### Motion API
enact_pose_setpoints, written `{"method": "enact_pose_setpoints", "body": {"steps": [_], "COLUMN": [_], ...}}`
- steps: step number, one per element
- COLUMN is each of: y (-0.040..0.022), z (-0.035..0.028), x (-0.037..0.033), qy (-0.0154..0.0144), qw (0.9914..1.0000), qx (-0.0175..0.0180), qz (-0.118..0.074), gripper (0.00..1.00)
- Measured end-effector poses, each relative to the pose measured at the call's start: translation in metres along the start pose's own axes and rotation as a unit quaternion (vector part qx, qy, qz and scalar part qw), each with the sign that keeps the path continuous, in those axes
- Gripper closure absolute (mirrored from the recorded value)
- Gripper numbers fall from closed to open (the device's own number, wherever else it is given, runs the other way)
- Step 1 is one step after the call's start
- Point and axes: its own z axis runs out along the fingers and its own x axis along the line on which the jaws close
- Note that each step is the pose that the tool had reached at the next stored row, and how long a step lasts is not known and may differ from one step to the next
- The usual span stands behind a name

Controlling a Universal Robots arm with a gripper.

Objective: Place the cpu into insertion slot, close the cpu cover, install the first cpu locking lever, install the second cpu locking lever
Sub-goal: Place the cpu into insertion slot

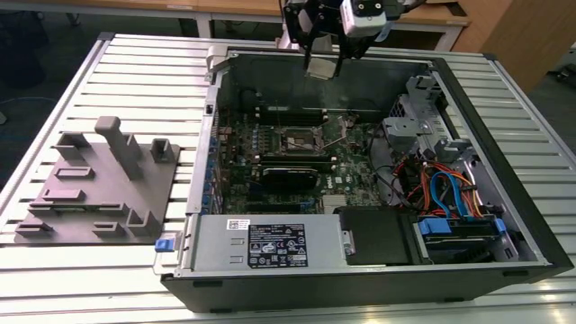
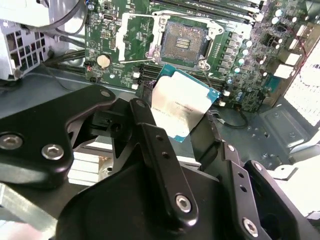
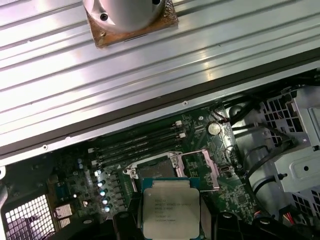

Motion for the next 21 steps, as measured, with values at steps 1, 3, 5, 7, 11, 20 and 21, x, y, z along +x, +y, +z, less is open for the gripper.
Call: {"method": "enact_pose_setpoints", "body": {"steps": [1, 3, 5, 7, 11, 20, 21], "y": [0.0, 0.0, 0.0, 0.0, -0.0004, -0.0004, -0.0004], "z": [0.0001, 0.0004, 0.0008, 0.0014, 0.0021, 0.0022, 0.0022], "x": [0.0, 0.0, 0.0, -0.0001, 0.0005, 0.0006, 0.0006], "qy": [-0.0008, -0.0024, -0.004, -0.0055, -0.007, -0.007, -0.0071], "qw": [0.99997, 0.99964, 0.999, 0.99804, 0.9968, 0.99678, 0.99677], "qx": [0.0, -0.0002, -0.0005, -0.0007, -0.001, -0.0011, -0.0011], "qz": [0.008, 0.027, 0.044, 0.062, 0.08, 0.08, 0.08], "gripper": [0.46, 0.46, 0.46, 0.46, 0.46, 0.46, 0.46]}}
